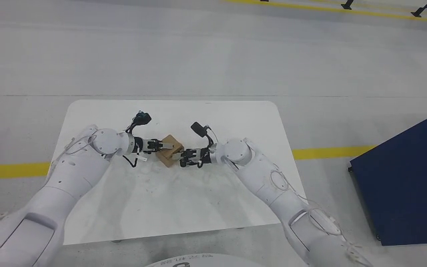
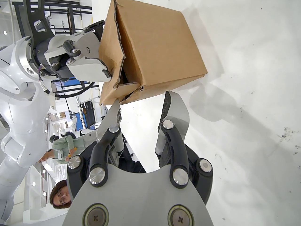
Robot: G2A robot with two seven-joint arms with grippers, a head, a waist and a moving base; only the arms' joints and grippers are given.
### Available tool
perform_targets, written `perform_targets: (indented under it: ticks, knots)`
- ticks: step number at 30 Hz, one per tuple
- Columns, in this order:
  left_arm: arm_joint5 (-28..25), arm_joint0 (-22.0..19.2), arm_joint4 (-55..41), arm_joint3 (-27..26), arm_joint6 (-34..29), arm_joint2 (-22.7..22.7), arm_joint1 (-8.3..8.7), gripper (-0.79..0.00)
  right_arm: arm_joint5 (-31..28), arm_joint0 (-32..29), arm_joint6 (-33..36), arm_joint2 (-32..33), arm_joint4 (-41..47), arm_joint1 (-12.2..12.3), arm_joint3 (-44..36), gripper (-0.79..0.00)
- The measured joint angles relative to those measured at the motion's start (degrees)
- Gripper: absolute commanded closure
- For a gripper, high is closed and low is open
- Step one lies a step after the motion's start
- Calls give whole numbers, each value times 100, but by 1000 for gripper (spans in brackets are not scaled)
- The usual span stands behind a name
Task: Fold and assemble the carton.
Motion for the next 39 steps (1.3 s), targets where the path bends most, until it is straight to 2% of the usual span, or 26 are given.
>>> perform_targets:
  ticks: [1,9,14,17,24,27,31,34,39]
  knots:
    - [0,-1,-1,5,0,1,-2,-785,28,24,5,-37,-9,-13,17,-428]
    - [-19,-6,-12,37,-10,0,-13,-779,-22,119,27,-137,9,-58,131,-391]
    - [-23,-10,-14,63,-20,0,-19,-785,-428,23,66,50,278,-22,118,-394]
    - [-16,-15,-5,79,-31,10,-26,-785,-619,-54,106,222,541,10,130,-440]
    - [-23,-27,1,106,-30,18,-38,-779,-215,-37,-223,235,523,-7,151,-425]
    - [-22,-30,-5,118,-35,16,-42,-782,25,13,-301,167,400,-25,158,-366]
    - [-28,-33,-12,130,-34,10,-45,-782,34,32,-277,141,388,-36,177,-274]
    - [-37,-32,-12,138,-31,7,-47,-779,-15,27,-255,167,397,-29,191,-160]
    - [-48,-36,-21,152,-49,2,-50,-776,-13,12,-267,192,392,-24,184,-89]
